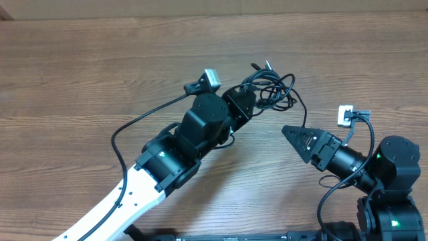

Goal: Untangle cables

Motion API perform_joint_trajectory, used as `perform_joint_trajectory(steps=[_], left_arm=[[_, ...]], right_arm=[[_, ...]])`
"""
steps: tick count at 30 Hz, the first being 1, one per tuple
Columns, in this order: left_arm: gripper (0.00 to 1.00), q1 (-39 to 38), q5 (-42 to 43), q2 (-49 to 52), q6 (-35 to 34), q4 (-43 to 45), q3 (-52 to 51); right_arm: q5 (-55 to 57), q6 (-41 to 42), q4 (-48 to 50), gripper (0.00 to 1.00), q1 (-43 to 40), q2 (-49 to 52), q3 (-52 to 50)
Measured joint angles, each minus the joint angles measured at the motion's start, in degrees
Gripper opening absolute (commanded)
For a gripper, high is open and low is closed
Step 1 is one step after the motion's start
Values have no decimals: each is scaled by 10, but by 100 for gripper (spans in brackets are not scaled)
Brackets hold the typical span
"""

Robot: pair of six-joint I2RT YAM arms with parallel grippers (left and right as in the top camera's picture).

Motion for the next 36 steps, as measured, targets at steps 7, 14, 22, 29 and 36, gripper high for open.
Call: perform_joint_trajectory(steps=[7, 14, 22, 29, 36], left_arm=[[4, -49, 13, 0, 2, 9, 0], [4, -72, 14, 0, 39, 10, 0], [4, -72, 22, 0, 154, 9, 0], [4, -72, 60, 0, 232, 6, 0], [4, -71, 80, 0, 256, 7, 0]], right_arm=[[14, -20, -6, 51, 0, 0, 0], [41, -27, -31, 23, 0, 0, 0], [93, -35, -53, 18, 0, 0, 0], [105, -38, -54, 18, 0, 0, 0], [114, -38, -54, 5, 0, 0, 0]])
